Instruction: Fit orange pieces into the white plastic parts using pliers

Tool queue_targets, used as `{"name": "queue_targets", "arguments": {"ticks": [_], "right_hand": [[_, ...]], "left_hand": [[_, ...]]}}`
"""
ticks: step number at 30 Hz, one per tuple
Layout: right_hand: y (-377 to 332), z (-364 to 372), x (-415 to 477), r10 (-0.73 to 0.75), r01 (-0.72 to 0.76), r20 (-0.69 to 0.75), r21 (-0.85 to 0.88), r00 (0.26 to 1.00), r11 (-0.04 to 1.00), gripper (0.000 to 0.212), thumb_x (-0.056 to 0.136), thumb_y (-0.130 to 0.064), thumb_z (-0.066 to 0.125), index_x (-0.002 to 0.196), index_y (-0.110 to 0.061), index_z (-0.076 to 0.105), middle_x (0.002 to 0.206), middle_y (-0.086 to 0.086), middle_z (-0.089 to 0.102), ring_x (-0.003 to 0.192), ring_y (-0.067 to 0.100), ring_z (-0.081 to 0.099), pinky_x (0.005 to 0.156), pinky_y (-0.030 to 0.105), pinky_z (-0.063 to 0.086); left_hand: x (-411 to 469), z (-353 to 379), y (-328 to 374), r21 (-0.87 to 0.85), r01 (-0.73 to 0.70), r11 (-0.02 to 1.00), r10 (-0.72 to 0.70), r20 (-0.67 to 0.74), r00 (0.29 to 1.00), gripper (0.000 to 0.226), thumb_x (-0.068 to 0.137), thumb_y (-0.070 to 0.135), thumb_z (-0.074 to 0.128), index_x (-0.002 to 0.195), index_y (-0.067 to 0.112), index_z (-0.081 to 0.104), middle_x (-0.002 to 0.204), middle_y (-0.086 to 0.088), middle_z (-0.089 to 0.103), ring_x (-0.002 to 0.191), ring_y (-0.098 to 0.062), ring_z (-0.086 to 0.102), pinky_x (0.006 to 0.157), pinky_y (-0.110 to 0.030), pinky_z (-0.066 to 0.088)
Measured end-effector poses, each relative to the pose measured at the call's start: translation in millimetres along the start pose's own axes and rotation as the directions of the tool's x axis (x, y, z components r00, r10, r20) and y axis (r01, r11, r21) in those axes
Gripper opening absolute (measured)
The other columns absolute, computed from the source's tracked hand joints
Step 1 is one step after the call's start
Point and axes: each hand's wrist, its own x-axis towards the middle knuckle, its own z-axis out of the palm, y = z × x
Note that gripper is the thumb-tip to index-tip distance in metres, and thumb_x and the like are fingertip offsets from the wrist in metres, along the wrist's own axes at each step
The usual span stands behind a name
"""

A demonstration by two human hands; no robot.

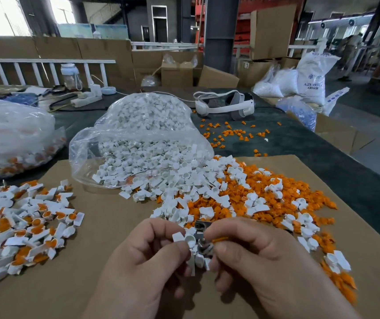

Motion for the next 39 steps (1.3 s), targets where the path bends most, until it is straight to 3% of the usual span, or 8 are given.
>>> {"name": "queue_targets", "arguments": {"ticks": [3,7,12,19,25,30,33,39], "right_hand": [[-6.2,0.2,-5.8,-0.209,0.192,-0.017,-0.327,0.978,0.925,0.023,0.089,-0.026,0.066,0.095,-0.049,0.068,0.102,-0.017,0.061,0.075,0.006,0.067,0.066,0.022,0.056],[-11.7,6.4,-8.7,-0.281,0.246,-0.019,-0.434,0.959,0.867,0.019,0.084,-0.036,0.068,0.097,-0.048,0.062,0.098,-0.026,0.063,0.088,-0.004,0.063,0.074,0.011,0.047],[-12.1,6.6,-9.1,-0.391,0.314,0.002,-0.601,0.92,0.735,0.02,0.082,-0.053,0.054,0.098,-0.042,0.058,0.094,-0.021,0.061,0.091,-0.001,0.059,0.075,0.017,0.047],[-9.5,9.7,-10.3,-0.419,0.348,0.066,-0.681,0.906,0.645,0.021,0.088,-0.049,0.046,0.105,-0.043,0.056,0.099,-0.025,0.06,0.091,-0.007,0.057,0.076,0.013,0.047],[-8.7,9.6,-12.3,-0.503,0.409,0.099,-0.724,0.858,0.556,0.011,0.091,-0.03,0.057,0.098,-0.032,0.065,0.094,-0.018,0.061,0.083,-0.001,0.058,0.067,0.017,0.05],[-13.8,12.2,-13.8,-0.508,0.428,0.17,-0.783,0.845,0.45,0.016,0.083,-0.024,0.065,0.097,-0.025,0.072,0.093,-0.009,0.069,0.081,0.008,0.066,0.061,0.023,0.055],[-14.8,13.5,-14.7,-0.497,0.426,0.197,-0.81,0.845,0.403,0.02,0.076,-0.025,0.068,0.096,-0.025,0.073,0.093,-0.008,0.072,0.081,0.009,0.068,0.06,0.022,0.056],[-10.1,10.7,-12.4,-0.501,0.444,0.205,-0.791,0.841,0.42,0.025,0.074,-0.018,0.075,0.098,-0.024,0.072,0.096,-0.01,0.071,0.082,0.01,0.067,0.061,0.022,0.056]], "left_hand": [[-4.4,2.8,0.6,0.08,-0.046,0.996,0.043,0.041,0.998,0.022,0.08,-0.003,0.078,0.069,0.016,0.073,0.053,-0.013,0.06,0.042,-0.019,0.054,0.039,-0.021,0.041],[-7.6,2.4,-3.3,0.166,-0.086,0.982,0.077,0.059,0.995,0.022,0.079,0.003,0.082,0.07,0.021,0.074,0.054,-0.009,0.06,0.046,-0.02,0.056,0.043,-0.023,0.043],[-6.1,-0.4,-9.9,0.31,-0.152,0.939,0.142,0.054,0.988,0.016,0.074,0.028,0.085,0.081,0.034,0.073,0.06,-0.001,0.066,0.055,-0.025,0.066,0.051,-0.029,0.048],[-3.9,-4.3,-10.4,0.364,-0.2,0.91,0.178,0.094,0.98,0.013,0.081,0.034,0.077,0.089,0.042,0.072,0.065,0.002,0.071,0.058,-0.016,0.069,0.054,-0.022,0.05],[-3.2,-3.8,-12.2,0.295,-0.171,0.94,0.152,0.085,0.985,0.021,0.063,0.03,0.072,0.083,0.031,0.076,0.063,-0.005,0.069,0.055,-0.023,0.067,0.054,-0.033,0.051],[-0.8,-7.6,-8.4,0.326,-0.132,0.936,0.092,0.137,0.986,0.014,0.074,0.02,0.082,0.078,0.031,0.076,0.06,-0.005,0.067,0.052,-0.017,0.064,0.051,-0.024,0.049],[0.0,-8.9,-5.6,0.314,-0.114,0.942,0.063,0.168,0.984,0.021,0.057,0.026,0.077,0.077,0.031,0.075,0.06,-0.003,0.065,0.053,-0.019,0.062,0.051,-0.023,0.047],[-1.6,-7.3,-5.4,0.294,-0.127,0.947,0.082,0.16,0.984,0.027,0.053,0.032,0.081,0.079,0.029,0.075,0.06,-0.002,0.064,0.053,-0.018,0.063,0.05,-0.021,0.047]]}}
